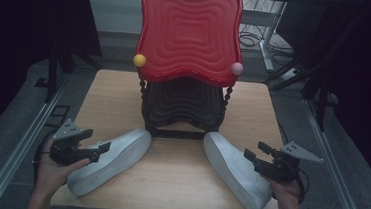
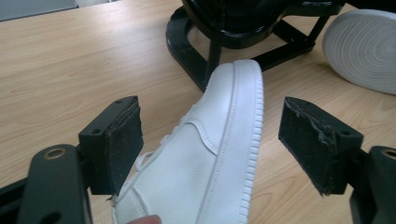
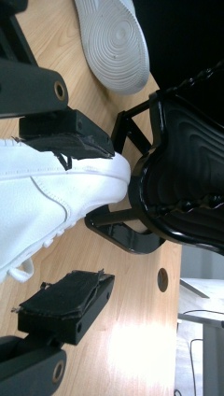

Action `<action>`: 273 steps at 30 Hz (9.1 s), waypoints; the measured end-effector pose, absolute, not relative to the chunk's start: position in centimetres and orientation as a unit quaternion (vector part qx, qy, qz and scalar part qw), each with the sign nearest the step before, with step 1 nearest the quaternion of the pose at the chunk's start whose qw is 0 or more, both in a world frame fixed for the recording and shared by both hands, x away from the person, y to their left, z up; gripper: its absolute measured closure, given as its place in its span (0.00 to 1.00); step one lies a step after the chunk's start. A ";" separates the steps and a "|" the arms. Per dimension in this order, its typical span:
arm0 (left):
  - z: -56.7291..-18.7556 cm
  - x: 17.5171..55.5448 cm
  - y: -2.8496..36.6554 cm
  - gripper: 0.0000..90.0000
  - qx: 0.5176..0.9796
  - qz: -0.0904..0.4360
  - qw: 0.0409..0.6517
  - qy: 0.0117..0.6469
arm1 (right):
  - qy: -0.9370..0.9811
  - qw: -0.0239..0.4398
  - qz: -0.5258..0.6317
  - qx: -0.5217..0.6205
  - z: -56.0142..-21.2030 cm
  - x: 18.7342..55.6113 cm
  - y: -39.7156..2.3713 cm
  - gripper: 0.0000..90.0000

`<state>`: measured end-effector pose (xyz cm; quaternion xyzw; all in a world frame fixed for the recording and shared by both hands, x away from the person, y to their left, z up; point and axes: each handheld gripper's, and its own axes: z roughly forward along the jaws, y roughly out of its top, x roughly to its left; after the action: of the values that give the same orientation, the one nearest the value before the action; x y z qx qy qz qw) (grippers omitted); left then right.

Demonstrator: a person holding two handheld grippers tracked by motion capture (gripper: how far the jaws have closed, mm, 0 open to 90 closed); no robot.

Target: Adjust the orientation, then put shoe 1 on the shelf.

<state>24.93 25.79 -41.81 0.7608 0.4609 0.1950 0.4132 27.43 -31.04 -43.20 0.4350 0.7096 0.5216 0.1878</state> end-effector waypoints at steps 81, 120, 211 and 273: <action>-46.0 21.4 28.0 1.00 0.789 0.100 0.380 0.472 | 0.726 0.185 0.499 0.436 -42.8 27.8 -29.3 0.39; -47.3 17.2 17.2 0.97 0.859 0.066 0.352 0.365 | 0.715 0.192 0.502 0.447 -42.6 27.3 -30.4 0.39; -45.0 22.6 27.2 0.91 0.756 0.068 0.469 0.451 | 0.686 0.213 0.513 0.469 -42.5 27.5 -32.0 0.39; -39.8 25.4 36.1 0.91 0.493 0.097 0.690 0.521 | 0.666 0.210 0.525 0.486 -42.7 27.7 -32.2 0.39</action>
<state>25.44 36.11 -39.77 0.4929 0.5213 0.0971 0.6899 27.70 -32.25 -42.68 0.4862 0.6660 0.5252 0.2102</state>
